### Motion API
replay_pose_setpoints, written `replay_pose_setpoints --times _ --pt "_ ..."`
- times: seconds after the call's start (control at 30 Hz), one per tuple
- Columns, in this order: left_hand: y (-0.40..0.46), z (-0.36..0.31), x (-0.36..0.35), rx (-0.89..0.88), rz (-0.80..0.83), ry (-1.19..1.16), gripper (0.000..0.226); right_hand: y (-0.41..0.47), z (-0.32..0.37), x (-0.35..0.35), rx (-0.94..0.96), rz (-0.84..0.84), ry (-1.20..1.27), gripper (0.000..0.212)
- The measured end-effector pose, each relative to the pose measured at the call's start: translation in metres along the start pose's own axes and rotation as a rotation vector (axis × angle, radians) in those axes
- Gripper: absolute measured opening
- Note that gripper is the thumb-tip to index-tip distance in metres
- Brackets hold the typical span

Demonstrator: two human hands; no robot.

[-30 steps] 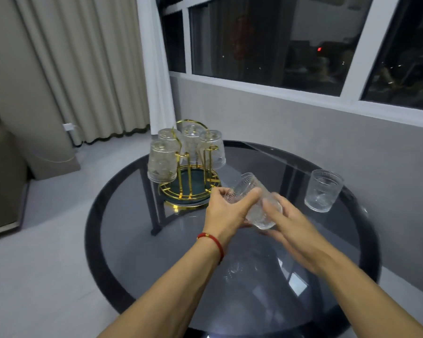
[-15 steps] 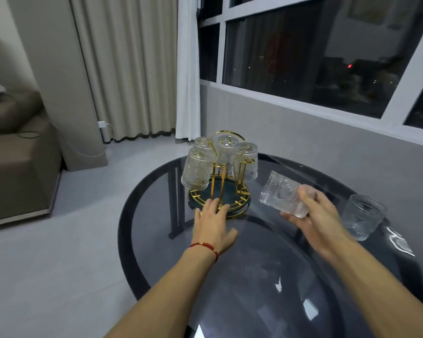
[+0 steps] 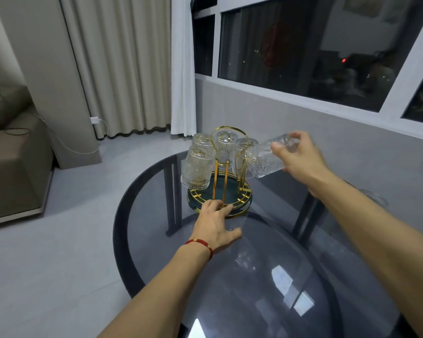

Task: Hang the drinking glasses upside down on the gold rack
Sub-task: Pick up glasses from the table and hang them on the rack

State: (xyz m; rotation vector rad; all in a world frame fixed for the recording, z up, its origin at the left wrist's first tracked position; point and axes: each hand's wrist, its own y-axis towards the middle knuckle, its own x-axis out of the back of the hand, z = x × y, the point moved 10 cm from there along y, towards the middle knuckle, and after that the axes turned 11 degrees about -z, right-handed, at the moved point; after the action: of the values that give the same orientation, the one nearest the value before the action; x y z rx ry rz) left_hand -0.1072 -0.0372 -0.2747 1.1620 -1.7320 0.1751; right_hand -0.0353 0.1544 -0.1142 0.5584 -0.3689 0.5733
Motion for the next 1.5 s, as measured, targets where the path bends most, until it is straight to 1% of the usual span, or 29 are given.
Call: replay_pose_setpoints --times 0.07,0.17,0.27,0.37,0.43,0.6,0.67,0.87,0.93,1.1,1.2,1.27,1.37,1.43,1.5 --pt "-0.001 0.001 -0.001 0.006 -0.001 -0.009 0.073 0.004 0.023 -0.01 0.109 0.0 -0.099 0.075" --pt "-0.001 0.001 -0.002 0.013 -0.006 -0.012 0.072 0.005 0.049 -0.034 0.23 0.044 -0.21 0.075" --pt "0.0 0.001 -0.002 0.027 -0.007 -0.029 0.071 0.001 0.062 -0.058 0.309 0.1 -0.307 0.07" --pt "0.002 0.003 -0.001 0.046 -0.018 -0.054 0.068 -0.009 0.062 -0.079 0.363 0.146 -0.385 0.06" --pt "0.003 0.004 -0.001 0.042 -0.02 -0.057 0.067 -0.015 0.058 -0.086 0.395 0.14 -0.416 0.057" --pt "0.004 0.004 -0.002 0.05 -0.025 -0.058 0.066 -0.02 0.048 -0.084 0.437 0.085 -0.408 0.06" --pt "0.004 0.004 -0.002 0.055 -0.029 -0.057 0.066 -0.021 0.043 -0.084 0.435 0.094 -0.408 0.061" --pt "0.001 0.005 -0.006 0.066 -0.012 -0.035 0.068 -0.029 0.032 -0.083 0.491 0.158 -0.458 0.054" --pt "0.0 0.005 -0.006 0.069 -0.021 -0.024 0.068 -0.032 0.031 -0.085 0.509 0.179 -0.451 0.056" --pt "-0.006 -0.003 -0.012 0.098 -0.019 0.035 0.074 -0.04 0.016 -0.084 0.488 0.28 -0.398 0.078" --pt "-0.008 -0.017 -0.017 0.084 -0.011 0.084 0.074 -0.046 0.004 -0.07 0.458 0.29 -0.359 0.083" --pt "-0.009 -0.031 -0.02 0.064 -0.015 0.119 0.07 -0.049 -0.007 -0.052 0.413 0.253 -0.324 0.081" --pt "-0.012 -0.055 -0.028 0.029 -0.008 0.089 0.066 -0.057 -0.029 -0.021 0.361 0.213 -0.304 0.072" --pt "-0.015 -0.078 -0.037 -0.032 0.014 0.041 0.067 -0.064 -0.047 0.007 0.343 0.174 -0.311 0.062" --pt "-0.021 -0.102 -0.047 -0.107 0.036 -0.026 0.067 -0.074 -0.069 0.038 0.304 0.101 -0.295 0.048"
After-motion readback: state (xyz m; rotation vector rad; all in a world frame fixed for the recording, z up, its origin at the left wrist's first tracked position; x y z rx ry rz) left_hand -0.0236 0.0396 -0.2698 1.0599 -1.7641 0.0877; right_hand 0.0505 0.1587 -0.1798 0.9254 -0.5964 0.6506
